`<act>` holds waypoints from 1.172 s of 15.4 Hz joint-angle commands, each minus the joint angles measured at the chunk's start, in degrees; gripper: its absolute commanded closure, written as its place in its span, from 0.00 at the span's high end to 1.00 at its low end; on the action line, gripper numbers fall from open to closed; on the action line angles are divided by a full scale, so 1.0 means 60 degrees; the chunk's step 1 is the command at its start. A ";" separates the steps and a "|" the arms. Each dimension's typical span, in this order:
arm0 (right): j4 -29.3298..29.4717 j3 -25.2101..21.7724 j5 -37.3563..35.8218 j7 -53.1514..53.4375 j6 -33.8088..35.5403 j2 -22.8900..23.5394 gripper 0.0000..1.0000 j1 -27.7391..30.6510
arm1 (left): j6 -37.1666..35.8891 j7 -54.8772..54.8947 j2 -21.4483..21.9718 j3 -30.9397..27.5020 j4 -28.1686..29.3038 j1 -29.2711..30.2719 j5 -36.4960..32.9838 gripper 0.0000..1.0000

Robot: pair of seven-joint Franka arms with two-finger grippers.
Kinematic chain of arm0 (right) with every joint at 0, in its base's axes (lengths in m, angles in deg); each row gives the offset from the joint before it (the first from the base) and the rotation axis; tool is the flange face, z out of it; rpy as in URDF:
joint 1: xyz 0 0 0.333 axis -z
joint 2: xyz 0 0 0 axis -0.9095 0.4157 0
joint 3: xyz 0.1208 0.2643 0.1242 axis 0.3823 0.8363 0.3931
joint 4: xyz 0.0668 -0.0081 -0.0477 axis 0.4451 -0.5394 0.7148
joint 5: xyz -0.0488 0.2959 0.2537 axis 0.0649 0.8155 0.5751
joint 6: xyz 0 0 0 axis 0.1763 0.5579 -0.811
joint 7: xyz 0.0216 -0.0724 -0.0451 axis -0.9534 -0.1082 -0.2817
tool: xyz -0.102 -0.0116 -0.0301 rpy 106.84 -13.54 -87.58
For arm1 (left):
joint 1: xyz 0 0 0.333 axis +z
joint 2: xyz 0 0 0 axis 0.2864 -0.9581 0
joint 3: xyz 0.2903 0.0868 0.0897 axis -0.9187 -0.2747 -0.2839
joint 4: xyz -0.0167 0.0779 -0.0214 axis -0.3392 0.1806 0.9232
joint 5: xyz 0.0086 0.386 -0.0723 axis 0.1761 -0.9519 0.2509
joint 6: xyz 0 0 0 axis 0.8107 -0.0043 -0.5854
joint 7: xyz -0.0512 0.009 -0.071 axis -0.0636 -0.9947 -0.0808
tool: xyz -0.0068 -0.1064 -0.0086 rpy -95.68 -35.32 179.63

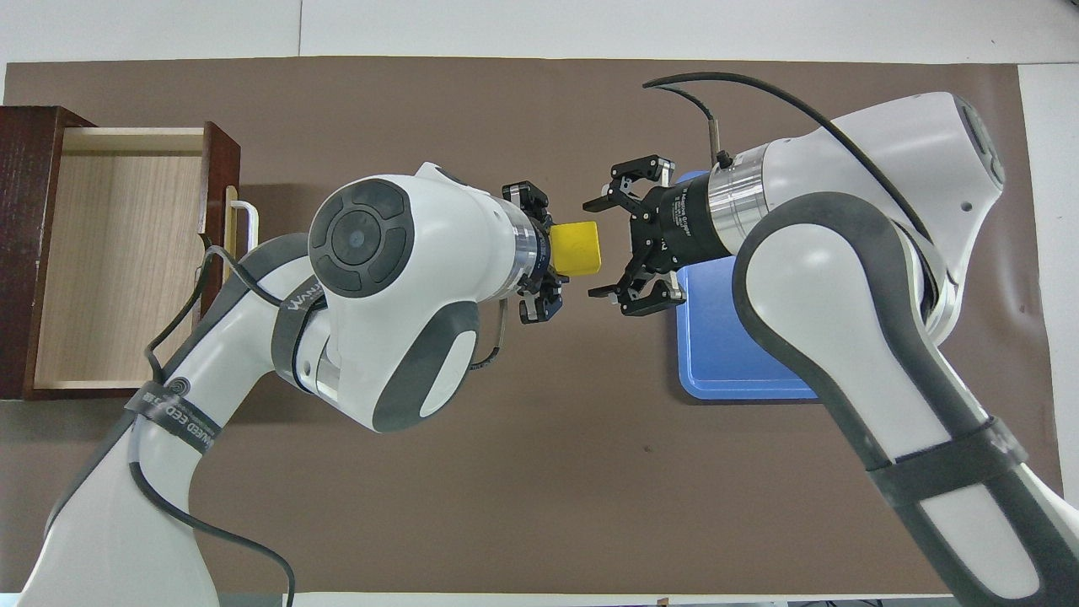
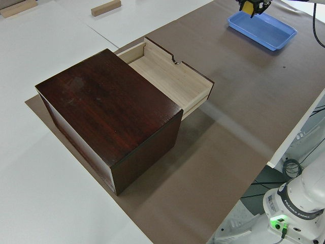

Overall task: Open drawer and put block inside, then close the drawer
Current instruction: 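Grasp the block with the left gripper and open the right gripper, then lower the block into the open drawer while the right gripper withdraws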

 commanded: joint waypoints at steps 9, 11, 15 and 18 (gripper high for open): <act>0.0899 -0.0037 -0.2085 -0.2925 0.2059 -0.0235 1.00 0.1800 | -0.3163 0.5930 0.0637 -0.0050 -0.0538 0.4602 0.0144 0.00; 0.1119 -0.0037 -0.2994 -0.4683 0.2850 -0.0338 1.00 0.2137 | -0.3239 0.6710 0.0593 -0.0094 -0.0656 0.5466 0.0100 0.00; 0.1150 -0.0051 -0.4795 -0.8081 0.3789 -0.0865 1.00 0.2562 | -0.3123 0.8598 0.0608 -0.0109 -0.0220 0.6772 0.0071 0.00; 0.1150 -0.0037 -0.6011 -1.0586 0.4156 -0.1245 1.00 0.2724 | -0.2756 0.9496 0.0899 -0.0152 0.0937 0.6877 -0.0659 0.00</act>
